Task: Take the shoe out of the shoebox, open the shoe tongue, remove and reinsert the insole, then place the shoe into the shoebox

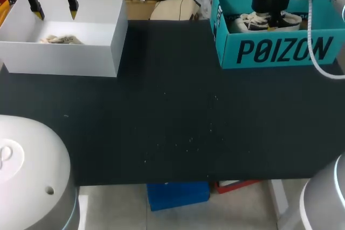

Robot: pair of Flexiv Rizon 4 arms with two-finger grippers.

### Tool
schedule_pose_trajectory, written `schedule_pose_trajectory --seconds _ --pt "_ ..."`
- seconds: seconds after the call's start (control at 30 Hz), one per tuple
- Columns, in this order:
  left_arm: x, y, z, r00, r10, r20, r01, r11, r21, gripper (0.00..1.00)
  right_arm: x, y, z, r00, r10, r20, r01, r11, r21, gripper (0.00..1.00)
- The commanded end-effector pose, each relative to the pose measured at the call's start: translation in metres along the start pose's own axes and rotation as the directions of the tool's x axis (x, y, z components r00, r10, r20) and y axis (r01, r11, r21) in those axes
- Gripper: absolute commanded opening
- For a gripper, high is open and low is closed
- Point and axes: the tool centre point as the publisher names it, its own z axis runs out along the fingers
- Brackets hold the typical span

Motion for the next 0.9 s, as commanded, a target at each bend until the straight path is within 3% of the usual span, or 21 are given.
schedule_pose_trajectory --seconds 0.03,0.33,0.57,0.9 --pt "0.000 0.000 0.000 1.000 -0.001 0.002 0.001 1.000 -0.002 1.00 0.011 -0.001 -0.024 1.000 0.025 0.003 -0.025 1.000 0.017 0.00" --pt "0.000 0.000 0.000 1.000 -0.001 0.002 0.001 1.000 -0.002 1.00 0.033 0.000 -0.075 0.991 0.120 0.054 -0.123 0.990 0.071 0.00" --pt "0.000 0.000 0.000 1.000 -0.001 0.002 0.001 1.000 -0.002 1.00 0.040 0.006 -0.122 0.968 0.188 0.169 -0.209 0.970 0.122 0.00" --pt "0.000 0.000 0.000 1.000 -0.001 0.002 0.001 1.000 -0.002 1.00 0.049 0.009 -0.187 0.949 0.172 0.266 -0.215 0.966 0.146 0.00"
